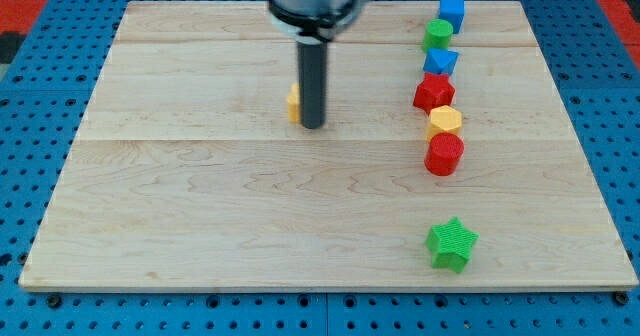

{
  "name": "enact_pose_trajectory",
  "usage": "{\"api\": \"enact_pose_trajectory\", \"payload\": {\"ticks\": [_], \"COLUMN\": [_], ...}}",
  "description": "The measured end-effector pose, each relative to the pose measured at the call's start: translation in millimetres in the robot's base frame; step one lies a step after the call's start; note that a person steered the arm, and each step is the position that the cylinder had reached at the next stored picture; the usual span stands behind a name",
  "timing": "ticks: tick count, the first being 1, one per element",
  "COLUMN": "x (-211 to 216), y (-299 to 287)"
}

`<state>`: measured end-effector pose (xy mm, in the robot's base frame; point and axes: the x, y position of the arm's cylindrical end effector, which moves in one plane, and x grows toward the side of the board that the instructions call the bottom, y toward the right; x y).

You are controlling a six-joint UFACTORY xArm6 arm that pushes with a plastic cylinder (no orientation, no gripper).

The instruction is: Push the blue cube along with green circle towards the yellow heart

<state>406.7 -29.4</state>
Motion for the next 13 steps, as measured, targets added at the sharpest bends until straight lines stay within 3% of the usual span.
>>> {"api": "enact_pose_trajectory", "payload": {"ticks": [1, 2, 3, 4, 6, 7, 11, 12, 13], "x": [-44, -58, -66, -106, -177, -211, -207, -164, -152], "y": [11, 29, 85, 122, 93, 123, 251, 242, 193]}}
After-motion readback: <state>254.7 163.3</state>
